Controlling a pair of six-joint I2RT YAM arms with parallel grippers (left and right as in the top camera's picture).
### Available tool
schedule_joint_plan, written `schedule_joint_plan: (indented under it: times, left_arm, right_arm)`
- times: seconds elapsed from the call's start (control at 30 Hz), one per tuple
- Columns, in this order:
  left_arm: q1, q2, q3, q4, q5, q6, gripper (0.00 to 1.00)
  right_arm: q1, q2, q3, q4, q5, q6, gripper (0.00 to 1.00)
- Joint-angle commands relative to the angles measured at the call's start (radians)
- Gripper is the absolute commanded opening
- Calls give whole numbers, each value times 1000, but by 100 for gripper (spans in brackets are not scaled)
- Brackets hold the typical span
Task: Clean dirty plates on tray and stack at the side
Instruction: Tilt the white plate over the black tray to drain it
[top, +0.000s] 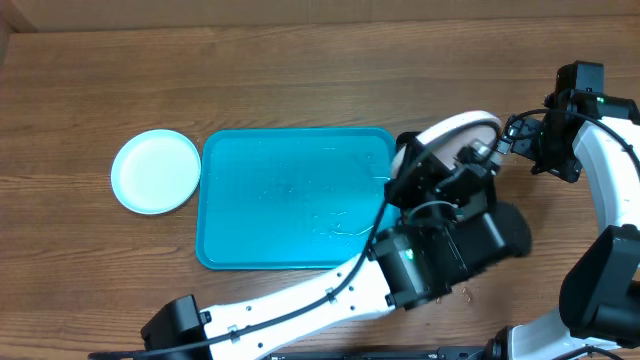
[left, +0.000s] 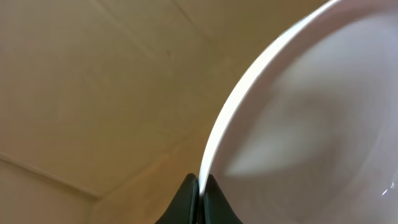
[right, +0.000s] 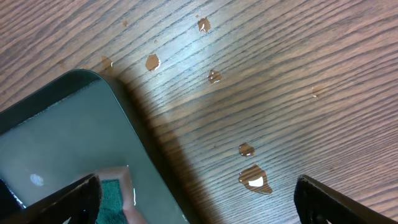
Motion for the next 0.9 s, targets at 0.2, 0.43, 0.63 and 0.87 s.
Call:
schedule_joint_plan:
  times: [0.2, 0.43, 0.63, 0.87]
  left_arm:
    - [-27, -7, 18, 88, -77, 87, 4]
    - [-25, -7, 18, 98, -66, 86, 4]
    - [-10, -7, 18, 78, 35, 50, 4]
    - [14, -6, 17, 22, 55, -58, 4]
  right_arm:
    - [-3, -8, 11, 5, 3, 7, 100]
    - [-3, -8, 11, 5, 3, 7, 100]
    - [-3, -8, 11, 5, 3, 7, 100]
    - [-3, -8, 11, 5, 3, 7, 100]
